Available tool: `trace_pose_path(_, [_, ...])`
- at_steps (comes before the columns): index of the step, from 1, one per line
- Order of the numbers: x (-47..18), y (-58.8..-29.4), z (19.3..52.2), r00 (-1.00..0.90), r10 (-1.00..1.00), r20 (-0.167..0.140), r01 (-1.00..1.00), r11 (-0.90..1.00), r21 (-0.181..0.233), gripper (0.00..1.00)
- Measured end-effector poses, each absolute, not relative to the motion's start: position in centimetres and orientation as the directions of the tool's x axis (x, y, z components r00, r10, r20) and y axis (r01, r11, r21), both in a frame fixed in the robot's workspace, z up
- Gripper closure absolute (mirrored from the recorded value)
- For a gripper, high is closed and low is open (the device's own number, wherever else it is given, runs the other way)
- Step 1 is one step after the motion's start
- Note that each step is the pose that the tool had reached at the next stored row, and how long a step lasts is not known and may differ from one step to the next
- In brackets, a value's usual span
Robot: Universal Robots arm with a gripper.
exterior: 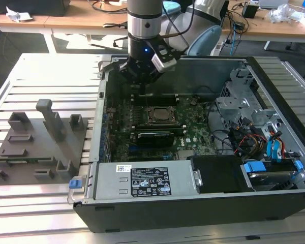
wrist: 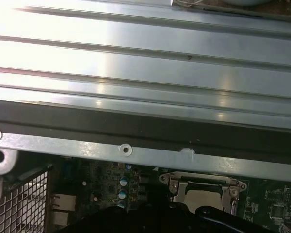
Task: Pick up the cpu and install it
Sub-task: 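Install the first cpu locking lever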
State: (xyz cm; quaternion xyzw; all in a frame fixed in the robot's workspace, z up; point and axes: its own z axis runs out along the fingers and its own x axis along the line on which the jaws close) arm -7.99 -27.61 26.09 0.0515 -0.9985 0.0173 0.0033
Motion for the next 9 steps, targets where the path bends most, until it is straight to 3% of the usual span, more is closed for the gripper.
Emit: trace_pose_path(9, [-7.16, -27.61, 26.07, -0.995, -0.103, 0.008, -0.103, 0.994, -0.034, 0.89])
